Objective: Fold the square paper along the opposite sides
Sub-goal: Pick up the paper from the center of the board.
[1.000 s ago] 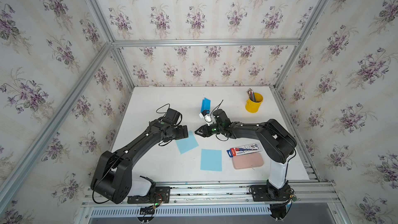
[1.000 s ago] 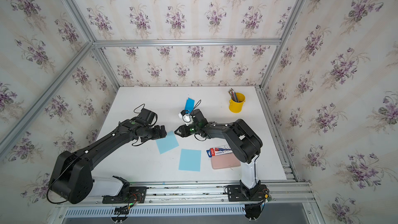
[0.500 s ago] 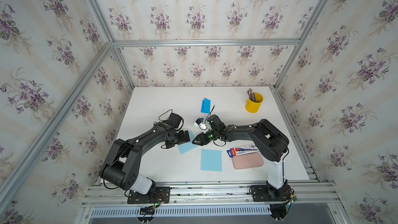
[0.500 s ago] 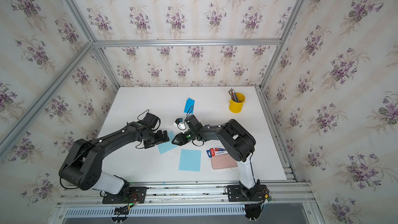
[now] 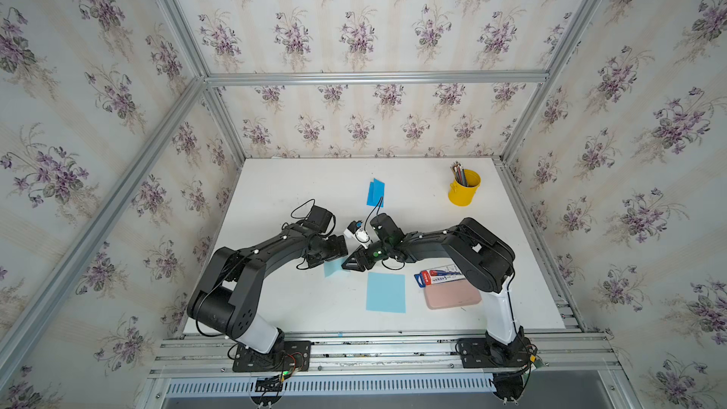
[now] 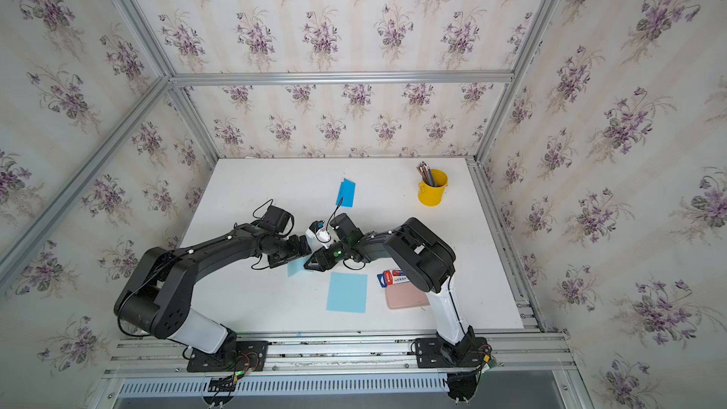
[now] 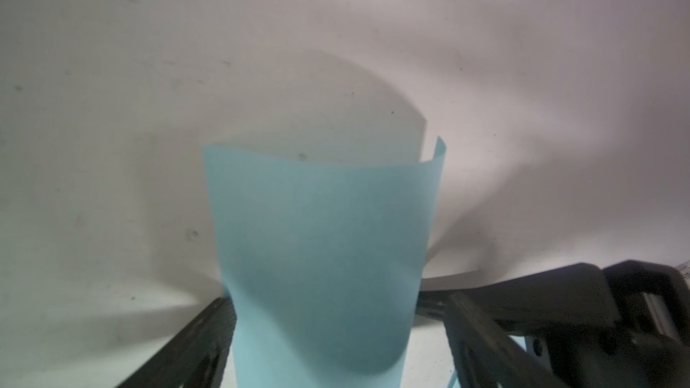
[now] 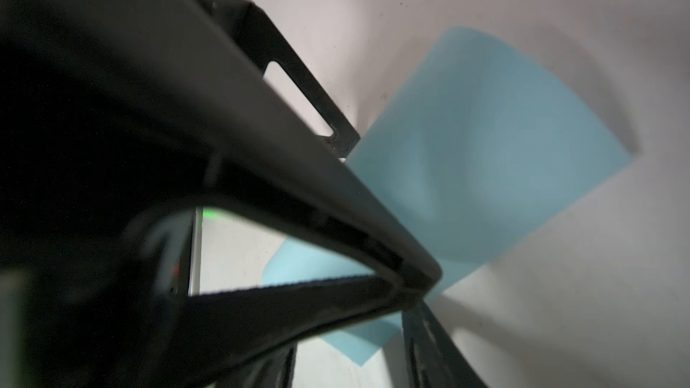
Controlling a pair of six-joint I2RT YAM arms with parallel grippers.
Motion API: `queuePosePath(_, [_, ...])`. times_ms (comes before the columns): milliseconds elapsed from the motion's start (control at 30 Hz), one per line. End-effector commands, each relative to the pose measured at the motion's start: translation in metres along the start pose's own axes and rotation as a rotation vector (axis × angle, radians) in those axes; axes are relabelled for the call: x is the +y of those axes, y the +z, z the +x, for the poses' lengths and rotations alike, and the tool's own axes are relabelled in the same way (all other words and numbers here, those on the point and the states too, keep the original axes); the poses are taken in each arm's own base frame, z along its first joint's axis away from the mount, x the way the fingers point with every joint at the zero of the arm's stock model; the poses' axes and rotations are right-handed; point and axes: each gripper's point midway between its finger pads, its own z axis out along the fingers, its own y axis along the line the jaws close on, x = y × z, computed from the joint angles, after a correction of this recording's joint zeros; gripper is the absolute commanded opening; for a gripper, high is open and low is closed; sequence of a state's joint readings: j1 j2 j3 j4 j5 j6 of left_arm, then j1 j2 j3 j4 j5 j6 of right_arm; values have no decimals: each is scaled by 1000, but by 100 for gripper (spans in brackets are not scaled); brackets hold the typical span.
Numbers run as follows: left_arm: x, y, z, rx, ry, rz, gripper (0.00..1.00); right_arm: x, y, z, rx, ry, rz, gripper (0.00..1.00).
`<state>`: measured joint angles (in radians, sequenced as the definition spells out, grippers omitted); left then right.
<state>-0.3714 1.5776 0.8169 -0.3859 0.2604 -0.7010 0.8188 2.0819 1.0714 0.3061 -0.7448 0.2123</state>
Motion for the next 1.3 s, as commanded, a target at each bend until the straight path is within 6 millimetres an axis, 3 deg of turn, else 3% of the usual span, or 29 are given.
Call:
queuePosePath(0, [13,7,10,35,11,-51,83,-14,1,26,81,85,64,50])
queuePosePath(233, [13,2,2,14,46,-67,56,-13,-8,13,50,79,79,49])
queuePosePath(367, [2,-10,-11,-26,94,-40,39,-8,-27,-15,-26,78,83,48])
queuePosePath(533, [-27,-41,-36,-110,176,40,27,-2,-63,-57,-166,113,98,47])
queuePosePath(933, [-126,-143,-79,-383,286,489,30,30,-156,-129,-534,276,-174,46])
queuePosePath(1067, [-147,-155,-86,-405,283,597,31,41,-166,-142,-580,282,-268,46])
queuePosePath(1267, [-161,-157,-91,-403,275,675,31,49,-172,-152,-618,289,-326,48])
